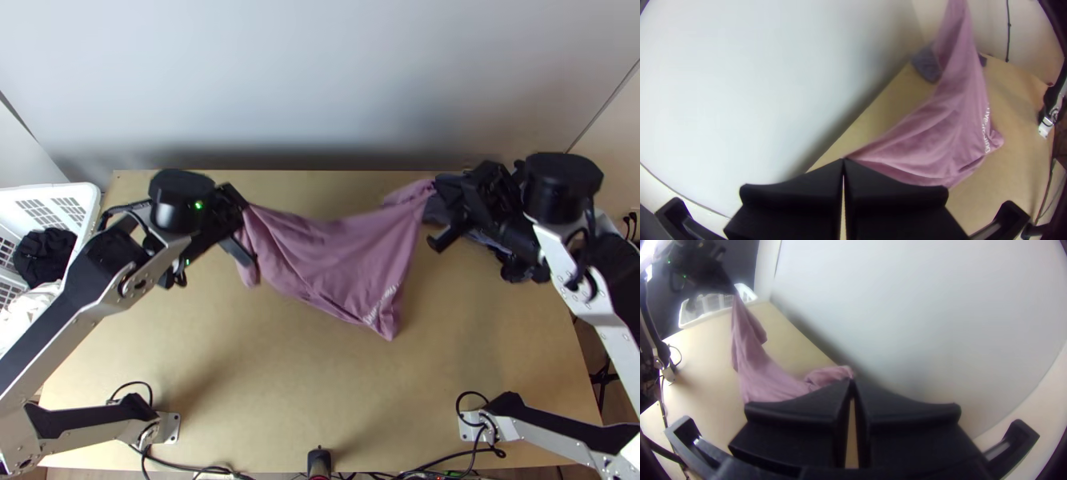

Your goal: Fold the t-shirt

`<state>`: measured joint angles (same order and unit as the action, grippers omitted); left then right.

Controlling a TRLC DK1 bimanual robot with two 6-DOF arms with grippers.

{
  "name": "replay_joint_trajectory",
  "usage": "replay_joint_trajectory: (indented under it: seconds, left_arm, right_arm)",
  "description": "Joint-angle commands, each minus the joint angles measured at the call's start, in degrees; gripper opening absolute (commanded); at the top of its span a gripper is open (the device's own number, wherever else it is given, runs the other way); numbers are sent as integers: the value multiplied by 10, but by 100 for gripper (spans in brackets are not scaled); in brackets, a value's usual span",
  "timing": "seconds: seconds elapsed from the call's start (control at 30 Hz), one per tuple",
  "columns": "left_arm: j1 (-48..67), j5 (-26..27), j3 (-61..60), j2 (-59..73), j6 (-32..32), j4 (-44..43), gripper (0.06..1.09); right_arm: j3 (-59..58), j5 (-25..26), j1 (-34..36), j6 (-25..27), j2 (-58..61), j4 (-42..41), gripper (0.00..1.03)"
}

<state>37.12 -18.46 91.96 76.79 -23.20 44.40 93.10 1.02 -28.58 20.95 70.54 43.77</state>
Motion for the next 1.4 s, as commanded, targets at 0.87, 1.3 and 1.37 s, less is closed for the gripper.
replay_joint_trajectory:
  seconds: [0.87,1.3,1.37]
  left_arm:
    - [94,-14,-111,-38,18,-68,9]
    - [180,89,-261,-92,64,2,9]
    - [187,131,-271,-93,86,11,9]
  right_arm:
    - [94,2,50,0,-29,74,3]
    - [-27,-27,11,3,-66,246,3]
    - [-49,-28,2,3,-69,265,3]
